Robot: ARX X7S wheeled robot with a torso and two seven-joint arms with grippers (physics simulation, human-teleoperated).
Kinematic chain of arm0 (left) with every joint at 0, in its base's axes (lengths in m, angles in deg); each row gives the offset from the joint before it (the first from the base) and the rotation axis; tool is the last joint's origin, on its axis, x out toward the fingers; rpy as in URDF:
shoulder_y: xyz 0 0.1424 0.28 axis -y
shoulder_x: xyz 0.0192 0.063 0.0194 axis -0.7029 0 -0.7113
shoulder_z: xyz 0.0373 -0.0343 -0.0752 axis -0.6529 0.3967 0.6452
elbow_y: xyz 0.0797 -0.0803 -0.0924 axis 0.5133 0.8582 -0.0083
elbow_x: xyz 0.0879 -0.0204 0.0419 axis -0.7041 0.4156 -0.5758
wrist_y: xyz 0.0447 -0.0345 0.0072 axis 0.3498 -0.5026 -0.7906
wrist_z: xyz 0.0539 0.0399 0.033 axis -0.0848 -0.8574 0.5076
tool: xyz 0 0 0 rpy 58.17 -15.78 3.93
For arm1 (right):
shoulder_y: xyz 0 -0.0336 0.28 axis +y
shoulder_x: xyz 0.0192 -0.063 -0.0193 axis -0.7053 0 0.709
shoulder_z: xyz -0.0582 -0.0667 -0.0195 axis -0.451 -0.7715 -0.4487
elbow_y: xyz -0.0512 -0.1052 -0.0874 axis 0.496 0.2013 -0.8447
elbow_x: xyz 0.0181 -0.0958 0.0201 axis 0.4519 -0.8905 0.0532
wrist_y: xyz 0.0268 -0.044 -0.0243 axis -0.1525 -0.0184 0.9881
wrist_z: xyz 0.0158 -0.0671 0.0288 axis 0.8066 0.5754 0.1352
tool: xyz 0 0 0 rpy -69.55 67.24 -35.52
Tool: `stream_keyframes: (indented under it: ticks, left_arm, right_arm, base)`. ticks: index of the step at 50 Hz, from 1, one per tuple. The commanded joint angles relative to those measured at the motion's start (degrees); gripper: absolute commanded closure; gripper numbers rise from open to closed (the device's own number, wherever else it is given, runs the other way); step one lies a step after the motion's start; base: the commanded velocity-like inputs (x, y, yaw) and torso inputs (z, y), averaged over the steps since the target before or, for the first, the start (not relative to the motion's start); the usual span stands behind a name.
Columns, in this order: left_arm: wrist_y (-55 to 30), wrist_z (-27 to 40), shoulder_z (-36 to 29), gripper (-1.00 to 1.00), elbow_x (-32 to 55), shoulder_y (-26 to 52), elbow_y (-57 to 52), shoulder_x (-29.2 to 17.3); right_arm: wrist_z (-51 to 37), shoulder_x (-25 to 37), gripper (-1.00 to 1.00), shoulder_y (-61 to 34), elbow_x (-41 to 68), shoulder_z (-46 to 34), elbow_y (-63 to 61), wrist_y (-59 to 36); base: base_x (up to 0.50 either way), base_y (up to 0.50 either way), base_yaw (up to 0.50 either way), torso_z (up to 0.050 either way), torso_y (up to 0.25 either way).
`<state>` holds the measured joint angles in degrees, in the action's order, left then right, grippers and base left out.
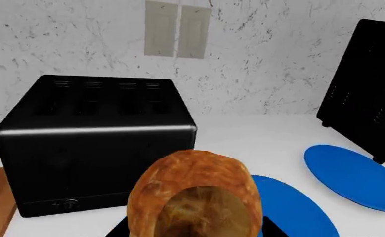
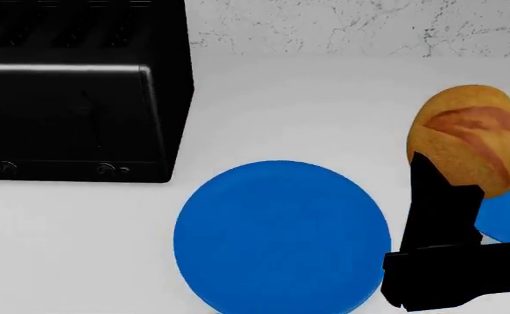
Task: Place all breads on the cutting board.
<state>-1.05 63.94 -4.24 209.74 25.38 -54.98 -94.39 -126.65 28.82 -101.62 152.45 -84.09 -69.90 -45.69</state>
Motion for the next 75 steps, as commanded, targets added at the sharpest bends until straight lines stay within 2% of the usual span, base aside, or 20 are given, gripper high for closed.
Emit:
stream_keyframes:
  ticks: [1, 28, 61, 75]
  left_arm:
    - [1.1, 0.8, 0.2, 1.00, 0.1, 0.1, 0.4, -0.5]
    - [0.6, 1.2, 0.2, 1.00, -0.7, 0.4, 0.5, 0.4]
    - [0.0, 1.0, -0.2, 1.00, -2.2, -0.1, 0.9, 1.4]
    - [-0.1, 1.1, -0.3, 1.00, -2.2, 0.2, 1.2, 1.9]
  right_arm:
    - [0.6, -0.9, 1.00, -0.3, -1.7, 0.3, 0.0, -1.0]
    - [-0.7, -2.6, 1.00, -1.8, -1.8, -0.5, 0.5, -2.6]
    - [1.7, -2.8, 1.00, 5.7, -5.3, 1.9, -1.2, 0.8]
    - [1.1, -3.7, 1.00, 4.1, -5.0, 1.3, -0.9, -0.2]
  base:
    - [0.00, 0.50, 0.00, 0.000, 0.000]
    - [0.00, 0.50, 0.00, 0.001, 0.000]
    - [0.00, 0.50, 0.00, 0.000, 0.000]
    - [0.00, 0.50, 0.00, 0.000, 0.000]
